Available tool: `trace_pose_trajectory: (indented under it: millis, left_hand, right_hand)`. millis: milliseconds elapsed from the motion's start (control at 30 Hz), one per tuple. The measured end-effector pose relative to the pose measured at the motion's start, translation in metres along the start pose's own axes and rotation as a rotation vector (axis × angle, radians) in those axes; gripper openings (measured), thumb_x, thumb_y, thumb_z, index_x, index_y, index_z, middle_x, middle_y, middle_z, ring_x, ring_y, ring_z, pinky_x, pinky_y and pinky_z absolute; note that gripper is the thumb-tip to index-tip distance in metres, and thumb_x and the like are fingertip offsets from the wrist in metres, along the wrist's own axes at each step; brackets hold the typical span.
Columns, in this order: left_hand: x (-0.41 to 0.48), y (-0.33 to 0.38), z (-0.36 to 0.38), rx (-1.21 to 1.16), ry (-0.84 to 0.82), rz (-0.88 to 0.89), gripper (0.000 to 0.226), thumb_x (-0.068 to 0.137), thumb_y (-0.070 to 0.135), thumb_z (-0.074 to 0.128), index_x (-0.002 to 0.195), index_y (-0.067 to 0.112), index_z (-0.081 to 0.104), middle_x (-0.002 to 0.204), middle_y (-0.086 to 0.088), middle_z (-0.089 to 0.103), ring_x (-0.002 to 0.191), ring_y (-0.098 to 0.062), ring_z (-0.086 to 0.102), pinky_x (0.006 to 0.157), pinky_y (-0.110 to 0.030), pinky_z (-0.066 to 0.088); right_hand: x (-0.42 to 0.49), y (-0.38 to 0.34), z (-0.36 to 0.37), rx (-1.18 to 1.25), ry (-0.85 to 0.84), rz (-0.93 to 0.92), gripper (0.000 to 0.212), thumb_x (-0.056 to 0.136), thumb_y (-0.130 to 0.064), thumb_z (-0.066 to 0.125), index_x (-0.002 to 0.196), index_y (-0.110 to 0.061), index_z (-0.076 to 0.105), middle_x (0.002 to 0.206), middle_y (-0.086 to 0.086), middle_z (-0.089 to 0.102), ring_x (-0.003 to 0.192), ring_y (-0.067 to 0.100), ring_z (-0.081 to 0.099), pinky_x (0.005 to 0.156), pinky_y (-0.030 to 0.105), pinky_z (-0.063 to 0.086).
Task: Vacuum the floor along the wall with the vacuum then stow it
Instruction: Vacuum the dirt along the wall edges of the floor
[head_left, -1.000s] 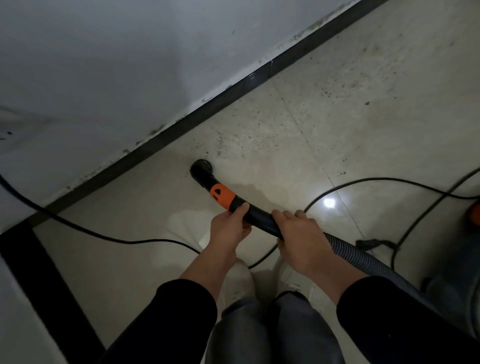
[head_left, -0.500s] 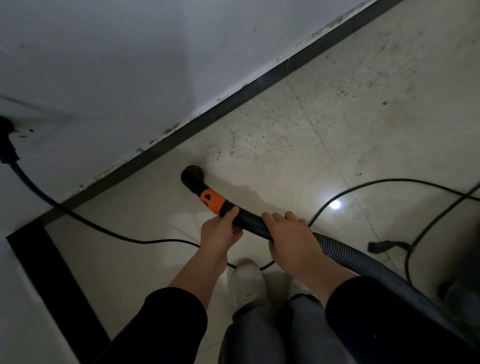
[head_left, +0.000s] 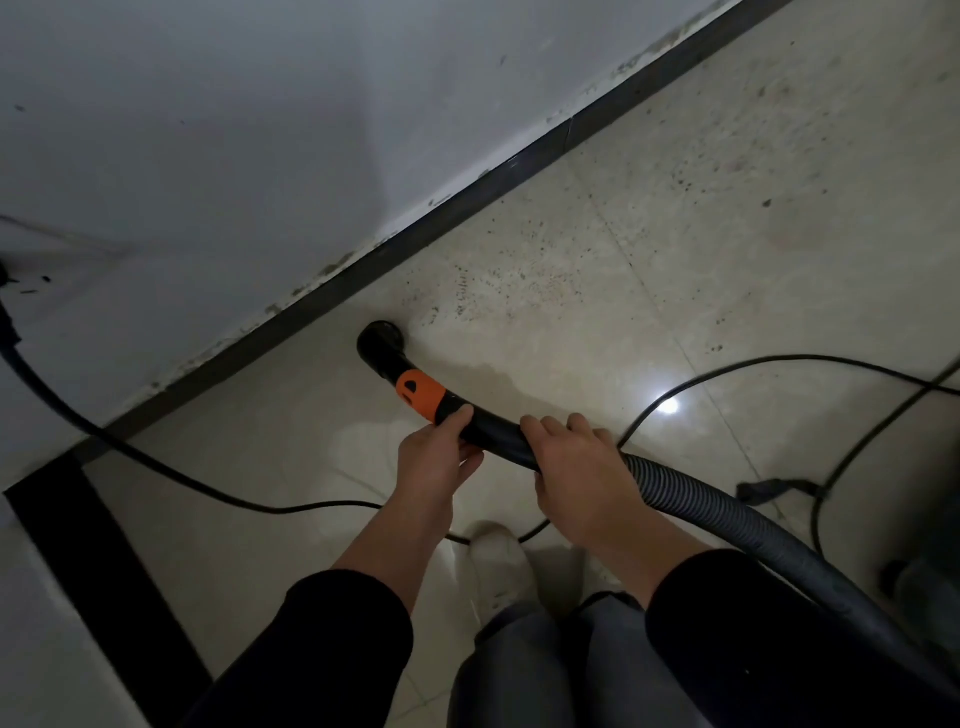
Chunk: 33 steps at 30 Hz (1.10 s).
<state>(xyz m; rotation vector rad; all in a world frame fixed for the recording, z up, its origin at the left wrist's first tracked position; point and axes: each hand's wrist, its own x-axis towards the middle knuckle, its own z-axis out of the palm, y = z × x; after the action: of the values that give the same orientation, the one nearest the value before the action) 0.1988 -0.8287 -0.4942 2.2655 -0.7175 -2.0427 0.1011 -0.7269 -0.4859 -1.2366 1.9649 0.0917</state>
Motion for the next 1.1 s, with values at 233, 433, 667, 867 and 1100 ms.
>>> trace_pose_trajectory:
  millis: [233, 433, 667, 867, 1100]
  left_hand:
    - [0.006, 0.016, 0.015, 0.02, -0.02, 0.021, 0.014, 0.094, 0.018, 0.062, 0.103, 0.008, 0.061, 0.098, -0.009, 0.069, 0.091, -0.014, 0.066, 0.073, -0.022, 0.053]
    - [0.012, 0.025, 0.02, 0.019, -0.026, 0.041, 0.015, 0.093, 0.02, 0.063, 0.103, 0.009, 0.062, 0.101, -0.01, 0.07, 0.091, -0.015, 0.067, 0.074, -0.022, 0.054]
    - [0.017, 0.035, 0.03, 0.005, -0.029, 0.069, 0.006, 0.093, 0.018, 0.063, 0.092, 0.013, 0.061, 0.097, -0.009, 0.069, 0.091, -0.014, 0.067, 0.078, -0.024, 0.054]
    - [0.017, 0.037, 0.043, -0.006, -0.038, 0.074, 0.014, 0.093, 0.018, 0.063, 0.103, 0.008, 0.061, 0.099, -0.01, 0.07, 0.093, -0.015, 0.067, 0.083, -0.026, 0.054]
    - [0.013, 0.041, 0.06, 0.013, -0.078, 0.089, 0.02, 0.093, 0.019, 0.063, 0.107, 0.007, 0.062, 0.102, -0.011, 0.07, 0.094, -0.016, 0.067, 0.082, -0.025, 0.054]
  right_hand:
    - [0.007, 0.006, -0.011, 0.036, 0.047, 0.039, 0.042, 0.09, -0.011, 0.053, 0.13, -0.017, 0.042, 0.117, 0.002, 0.057, 0.108, 0.026, 0.049, 0.092, 0.04, 0.043]
    - [0.017, 0.008, -0.017, 0.028, 0.066, 0.042, 0.041, 0.09, -0.011, 0.052, 0.129, -0.017, 0.041, 0.119, 0.002, 0.056, 0.109, 0.026, 0.048, 0.091, 0.04, 0.041]
    - [0.027, 0.013, -0.025, 0.018, 0.083, 0.055, 0.043, 0.09, -0.012, 0.053, 0.131, -0.017, 0.039, 0.121, 0.002, 0.053, 0.11, 0.027, 0.046, 0.09, 0.041, 0.039]
    - [0.027, 0.02, -0.035, 0.017, 0.096, 0.07, 0.042, 0.089, -0.012, 0.053, 0.128, -0.017, 0.04, 0.119, 0.002, 0.052, 0.11, 0.027, 0.044, 0.088, 0.04, 0.036]
    - [0.021, 0.029, -0.044, 0.033, 0.118, 0.123, 0.042, 0.089, -0.011, 0.052, 0.128, -0.018, 0.039, 0.119, 0.001, 0.053, 0.11, 0.026, 0.044, 0.088, 0.041, 0.037]
